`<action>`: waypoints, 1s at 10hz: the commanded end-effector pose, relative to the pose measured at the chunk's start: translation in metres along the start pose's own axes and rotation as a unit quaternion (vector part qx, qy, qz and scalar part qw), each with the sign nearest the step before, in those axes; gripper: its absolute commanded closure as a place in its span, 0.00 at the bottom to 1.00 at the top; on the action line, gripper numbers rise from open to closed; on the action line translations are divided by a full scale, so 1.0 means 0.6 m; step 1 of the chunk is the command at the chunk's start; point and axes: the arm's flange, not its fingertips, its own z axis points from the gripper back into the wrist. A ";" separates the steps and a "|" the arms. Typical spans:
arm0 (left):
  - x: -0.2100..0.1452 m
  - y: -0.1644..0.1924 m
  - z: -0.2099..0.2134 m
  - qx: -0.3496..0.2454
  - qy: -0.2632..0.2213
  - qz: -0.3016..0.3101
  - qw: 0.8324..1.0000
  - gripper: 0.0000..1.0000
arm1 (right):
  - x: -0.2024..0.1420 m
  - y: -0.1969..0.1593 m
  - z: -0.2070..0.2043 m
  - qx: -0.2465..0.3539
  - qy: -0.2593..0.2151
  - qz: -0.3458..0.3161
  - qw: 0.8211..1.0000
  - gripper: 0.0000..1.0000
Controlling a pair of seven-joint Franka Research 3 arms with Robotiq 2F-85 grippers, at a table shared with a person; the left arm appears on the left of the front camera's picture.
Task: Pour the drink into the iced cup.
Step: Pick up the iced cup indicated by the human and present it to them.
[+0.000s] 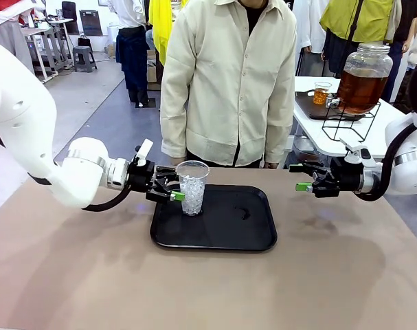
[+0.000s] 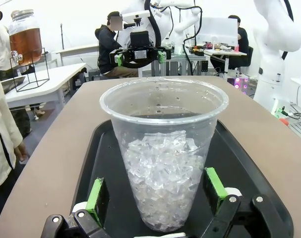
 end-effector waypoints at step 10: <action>-0.003 -0.010 -0.052 -0.007 -0.023 -0.010 1.000 0.00 | 0.005 -0.001 -0.001 0.000 0.000 0.003 1.000 0.00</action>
